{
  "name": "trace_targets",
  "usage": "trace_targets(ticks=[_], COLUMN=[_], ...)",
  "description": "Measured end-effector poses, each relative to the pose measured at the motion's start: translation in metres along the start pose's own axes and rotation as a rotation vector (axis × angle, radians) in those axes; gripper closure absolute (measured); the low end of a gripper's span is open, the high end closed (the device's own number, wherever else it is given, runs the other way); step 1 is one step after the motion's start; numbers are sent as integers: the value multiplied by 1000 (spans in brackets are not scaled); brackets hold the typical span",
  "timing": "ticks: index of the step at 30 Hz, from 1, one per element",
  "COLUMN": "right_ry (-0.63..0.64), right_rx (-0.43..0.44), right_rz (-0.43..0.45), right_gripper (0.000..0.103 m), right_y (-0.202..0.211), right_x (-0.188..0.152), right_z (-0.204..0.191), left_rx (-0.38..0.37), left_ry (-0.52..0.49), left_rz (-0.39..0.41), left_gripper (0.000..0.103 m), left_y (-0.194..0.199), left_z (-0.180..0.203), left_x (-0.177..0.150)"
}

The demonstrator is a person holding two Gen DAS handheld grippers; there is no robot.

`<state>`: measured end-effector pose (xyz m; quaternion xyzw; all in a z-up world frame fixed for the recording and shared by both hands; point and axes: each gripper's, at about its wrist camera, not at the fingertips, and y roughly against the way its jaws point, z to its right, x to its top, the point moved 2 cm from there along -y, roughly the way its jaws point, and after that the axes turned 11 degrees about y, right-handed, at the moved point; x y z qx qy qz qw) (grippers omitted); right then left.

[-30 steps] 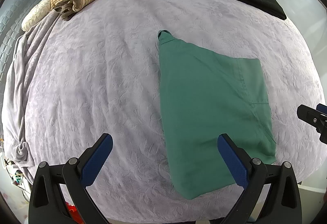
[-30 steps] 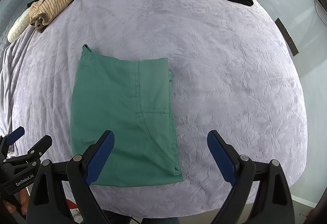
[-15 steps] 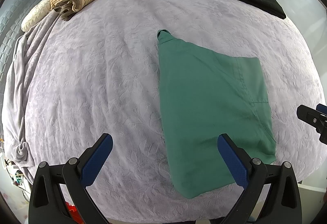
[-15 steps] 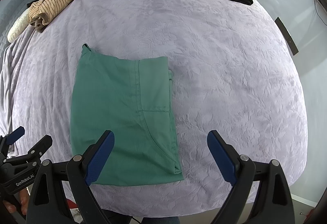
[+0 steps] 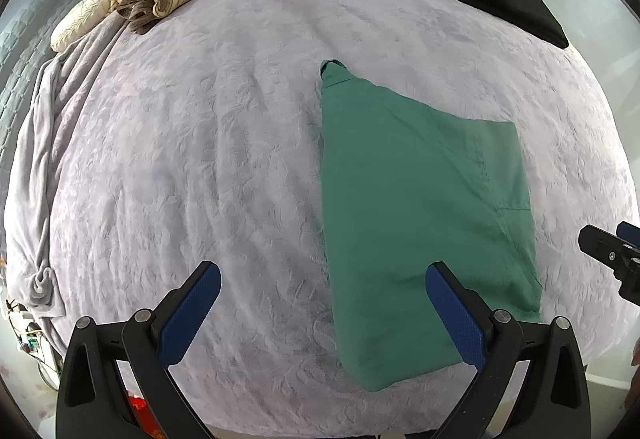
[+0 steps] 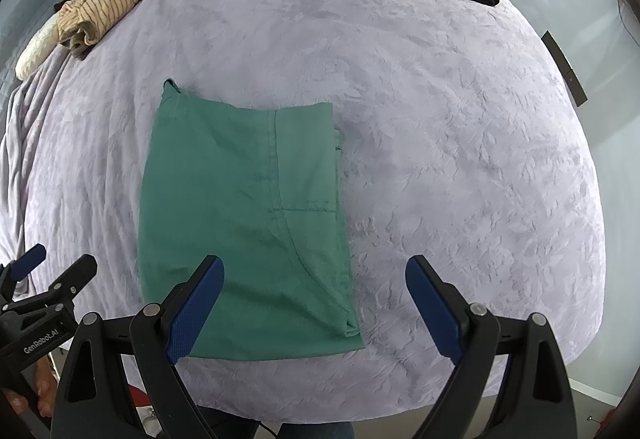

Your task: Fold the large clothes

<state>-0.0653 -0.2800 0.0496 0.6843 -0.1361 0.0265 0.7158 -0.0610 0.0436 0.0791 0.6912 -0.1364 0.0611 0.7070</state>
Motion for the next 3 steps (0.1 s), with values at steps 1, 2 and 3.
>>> trace_targets(ticks=[1, 2, 3], right_ry=[0, 0, 0], right_rx=[1, 2, 4], right_rz=[-3, -5, -6], right_gripper=[9, 9, 9], right_y=[-1, -2, -2], right_x=[-1, -2, -1], right_z=[0, 0, 1], left_rx=[-4, -7, -7], left_ry=[-2, -5, -7], left_rz=[-3, -7, -11], left_gripper=[1, 1, 1], left_y=[0, 0, -1], left_z=[0, 1, 1], left_x=[0, 0, -1])
